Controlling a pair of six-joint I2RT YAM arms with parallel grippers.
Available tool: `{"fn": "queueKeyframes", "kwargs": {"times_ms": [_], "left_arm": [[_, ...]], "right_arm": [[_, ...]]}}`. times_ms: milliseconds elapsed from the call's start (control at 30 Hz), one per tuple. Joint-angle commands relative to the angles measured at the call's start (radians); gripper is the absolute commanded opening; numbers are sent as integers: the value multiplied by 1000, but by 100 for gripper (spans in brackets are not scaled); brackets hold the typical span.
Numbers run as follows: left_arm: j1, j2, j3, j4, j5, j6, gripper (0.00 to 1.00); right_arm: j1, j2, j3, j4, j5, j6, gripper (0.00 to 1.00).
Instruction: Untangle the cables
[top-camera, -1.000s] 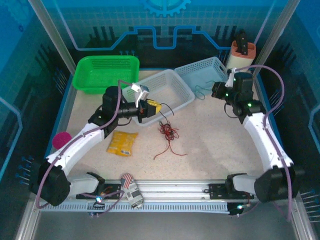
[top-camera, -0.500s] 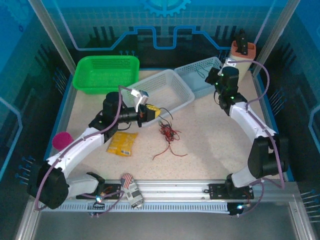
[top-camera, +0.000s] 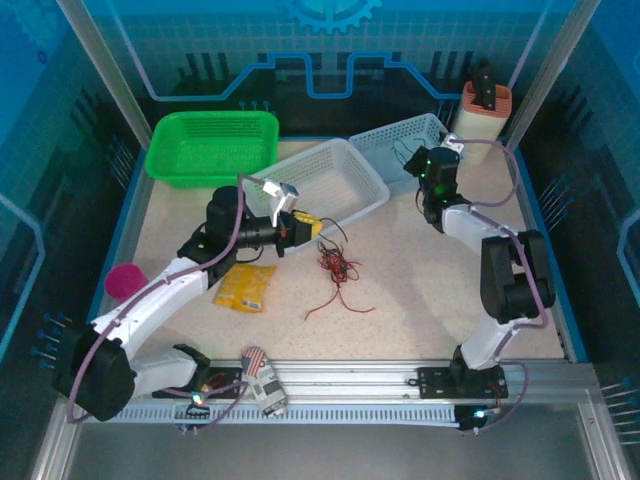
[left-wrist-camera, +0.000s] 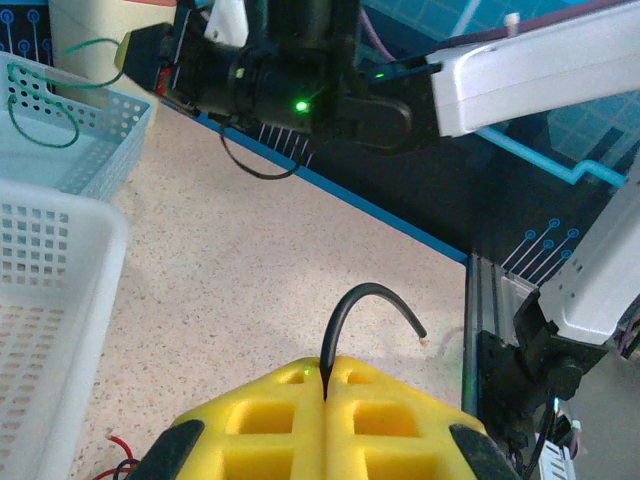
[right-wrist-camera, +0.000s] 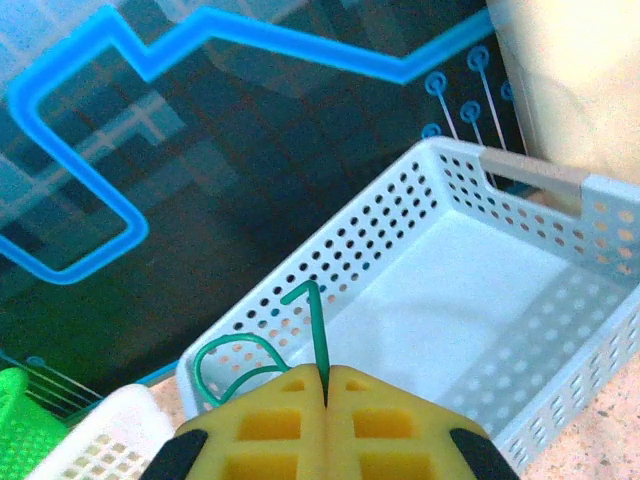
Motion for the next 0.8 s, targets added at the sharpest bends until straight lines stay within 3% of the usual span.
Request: {"fn": "queueKeyframes", "kwargs": {"times_ms": [0, 33, 67, 133, 200, 300, 500, 767], "left_arm": [[-7, -28, -4, -9, -10, 10, 0], [-7, -29, -3, -9, -12, 8, 0], [-8, -31, -4, -11, -13, 9, 0], [-9, -32, -4, -14, -15, 8, 0], [-9, -33, -2, -16, -17, 10, 0], [-9, -30, 1, -15, -18, 10, 0], [-13, -13, 6, -6, -14, 11, 0], [-17, 4, 13, -2, -14, 20, 0]], "right_arm": [[-24, 54, 68, 19, 19, 76, 0], [-35, 76, 77, 18, 1, 96, 1], [-44, 96, 84, 20, -21, 116, 9], [-55, 121, 93, 27, -61, 125, 40], [-61, 120, 95, 23, -87, 96, 65], [-60, 68, 70, 2, -114, 31, 83], [-61, -156, -116, -47, -210, -41, 84], [-39, -559, -341, -393, -591, -242, 75]]}}
